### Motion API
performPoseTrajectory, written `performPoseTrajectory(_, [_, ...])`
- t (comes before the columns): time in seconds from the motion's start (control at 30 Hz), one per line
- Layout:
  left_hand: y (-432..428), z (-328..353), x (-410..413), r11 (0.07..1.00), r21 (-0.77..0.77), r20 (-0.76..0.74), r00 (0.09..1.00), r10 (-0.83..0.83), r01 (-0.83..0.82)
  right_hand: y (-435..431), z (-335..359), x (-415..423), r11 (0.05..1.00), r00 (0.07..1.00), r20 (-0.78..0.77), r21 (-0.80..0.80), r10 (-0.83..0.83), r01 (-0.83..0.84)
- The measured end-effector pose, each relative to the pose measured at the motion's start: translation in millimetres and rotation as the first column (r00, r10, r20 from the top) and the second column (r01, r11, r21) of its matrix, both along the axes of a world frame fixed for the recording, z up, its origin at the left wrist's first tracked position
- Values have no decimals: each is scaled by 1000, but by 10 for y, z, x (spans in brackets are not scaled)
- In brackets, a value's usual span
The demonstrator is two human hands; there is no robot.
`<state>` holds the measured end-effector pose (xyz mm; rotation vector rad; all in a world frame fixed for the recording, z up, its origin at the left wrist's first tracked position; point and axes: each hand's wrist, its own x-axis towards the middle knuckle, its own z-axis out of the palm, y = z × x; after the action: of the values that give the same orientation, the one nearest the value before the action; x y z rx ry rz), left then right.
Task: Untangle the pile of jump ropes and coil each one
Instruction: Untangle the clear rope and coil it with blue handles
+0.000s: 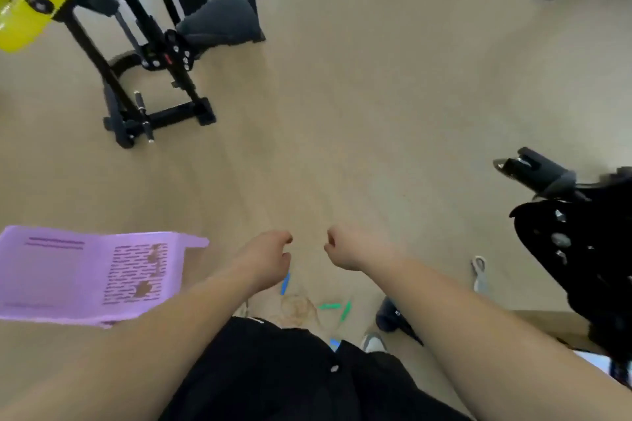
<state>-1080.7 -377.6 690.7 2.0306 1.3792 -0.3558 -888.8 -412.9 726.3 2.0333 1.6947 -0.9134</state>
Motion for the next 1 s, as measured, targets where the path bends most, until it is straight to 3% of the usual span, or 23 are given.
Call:
performPoseTrajectory(0.17, [633, 11, -94, 918, 8, -33, 918, -395, 396, 80, 44, -233, 961, 961, 17, -27, -276, 277])
performPoseTrajectory(0.4, [633, 159, -33, 623, 10, -39, 623, -781, 782, -650, 249, -677, 796, 794, 69, 6, -604, 606])
performPoseTrajectory(0.53, [368, 54, -51, 451, 6, -64, 451, -890, 892, -1153, 170, -1000, 687, 681, 109, 25, -724, 726])
performPoseTrajectory(0.77, [-126, -297, -119, 244, -87, -76, 238, -968, 966, -1887, -65, -1663, 416, 423, -70, 90, -904, 905])
performPoseTrajectory(0.87, [-321, -374, -110, 143, -117, -84, 133, -988, 983, -2183, -142, -1949, 299, 303, -27, 100, -953, 949])
performPoseTrajectory(1.0, [-307, -672, 50, -18, -127, -89, -29, -996, 992, -2135, -593, -2073, 243, 238, 71, 58, -969, 968])
